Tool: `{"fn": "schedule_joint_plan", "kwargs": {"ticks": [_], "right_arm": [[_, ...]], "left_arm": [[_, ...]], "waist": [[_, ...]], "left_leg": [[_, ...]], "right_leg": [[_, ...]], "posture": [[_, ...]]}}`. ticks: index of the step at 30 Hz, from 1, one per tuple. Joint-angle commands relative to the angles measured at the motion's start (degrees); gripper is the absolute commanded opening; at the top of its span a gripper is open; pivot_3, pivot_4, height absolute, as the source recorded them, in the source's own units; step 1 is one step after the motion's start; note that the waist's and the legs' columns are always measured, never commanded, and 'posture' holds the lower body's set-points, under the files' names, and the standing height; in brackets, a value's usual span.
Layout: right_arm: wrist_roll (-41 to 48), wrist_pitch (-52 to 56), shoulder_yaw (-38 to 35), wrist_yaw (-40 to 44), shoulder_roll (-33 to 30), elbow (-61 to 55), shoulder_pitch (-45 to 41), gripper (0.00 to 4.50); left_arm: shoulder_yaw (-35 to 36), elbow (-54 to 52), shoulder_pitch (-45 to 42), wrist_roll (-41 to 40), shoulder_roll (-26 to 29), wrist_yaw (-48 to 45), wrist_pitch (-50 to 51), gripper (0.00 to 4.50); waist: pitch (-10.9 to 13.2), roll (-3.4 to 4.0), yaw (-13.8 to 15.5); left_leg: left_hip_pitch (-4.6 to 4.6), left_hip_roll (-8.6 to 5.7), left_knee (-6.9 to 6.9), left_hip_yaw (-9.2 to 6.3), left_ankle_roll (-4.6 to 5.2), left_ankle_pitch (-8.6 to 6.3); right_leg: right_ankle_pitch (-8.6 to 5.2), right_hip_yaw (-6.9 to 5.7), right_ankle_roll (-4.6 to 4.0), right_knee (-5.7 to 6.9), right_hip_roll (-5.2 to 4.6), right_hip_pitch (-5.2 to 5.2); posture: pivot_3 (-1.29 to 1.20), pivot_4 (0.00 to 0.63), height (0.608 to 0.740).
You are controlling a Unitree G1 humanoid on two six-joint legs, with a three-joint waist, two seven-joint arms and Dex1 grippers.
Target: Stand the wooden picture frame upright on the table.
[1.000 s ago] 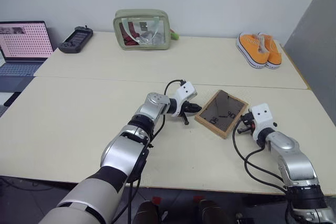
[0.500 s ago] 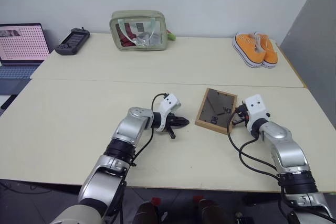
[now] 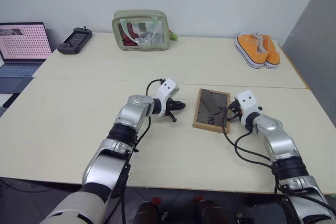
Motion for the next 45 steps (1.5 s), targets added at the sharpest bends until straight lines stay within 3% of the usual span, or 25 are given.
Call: {"fn": "schedule_joint_plan", "kwargs": {"ticks": [1,9,17,29,34,39,45], "right_arm": [[-0.03,-2.15,0.79,0.9,1.71,-0.52,-1.07,0.0],[0.25,-0.38,1.43,0.48,4.33,-5.18,0.85,0.0],[1.01,4.49,3.23,0.94,6.98,-14.13,5.21,0.0],[1.16,9.72,6.57,1.76,9.92,-22.01,8.68,0.0],[1.2,9.74,6.57,1.95,10.05,-21.75,8.4,0.0],[0.8,8.84,6.18,2.29,9.16,-20.9,8.11,0.0],[0.25,6.49,5.07,5.4,3.39,-21.14,8.29,0.0]], "left_arm": [[0.39,6.13,-2.54,0.41,-3.07,2.58,-5.13,0.02],[-0.96,7.61,-1.83,1.34,-6.39,2.83,-6.81,0.02],[0.17,-4.19,2.27,-0.07,-2.53,1.35,-0.36,0.02],[2.11,-39.12,18.73,-5.55,13.9,-1.98,21.68,0.02],[2.82,-45.67,23.65,-7.69,17.79,-0.56,27.5,0.02],[4.58,-46.4,25.83,-9.24,19.05,1.93,31.12,0.02],[17.33,-47.37,20.78,-21.67,13.9,4.54,53.34,0.02]], "waist": [[0.0,0.0,-0.04],[0.0,0.0,-0.18],[0.0,0.01,-0.41],[0.03,0.05,-0.09],[0.03,0.05,0.0],[0.03,0.05,-0.03],[0.04,0.03,0.02]], "left_leg": [[0.0,0.0,0.0,0.0,0.01,0.0],[0.01,0.0,0.0,0.0,0.0,0.0],[0.02,0.05,-0.03,-0.01,0.0,0.0],[0.02,0.08,-0.05,-0.04,-0.01,0.0],[0.03,0.09,-0.06,-0.05,-0.01,0.0],[0.04,0.09,-0.06,-0.04,0.0,0.0],[0.02,0.09,-0.05,-0.04,0.01,-0.01]], "right_leg": [[0.0,0.0,0.0,0.0,0.0,0.0],[0.0,0.0,0.0,0.06,0.01,-0.01],[0.0,0.0,0.0,0.08,0.03,-0.03],[-0.02,-0.02,-0.02,0.1,0.02,-0.04],[-0.02,-0.02,-0.02,0.09,0.02,-0.04],[-0.02,-0.02,-0.02,0.07,0.02,-0.03],[-0.03,-0.04,-0.01,0.06,0.03,-0.04]], "posture": [[0.0,0.15,0.74],[0.0,0.15,0.74],[0.0,0.15,0.74],[0.0,0.15,0.74],[0.0,0.15,0.74],[0.0,0.15,0.74],[0.0,0.15,0.74]]}}
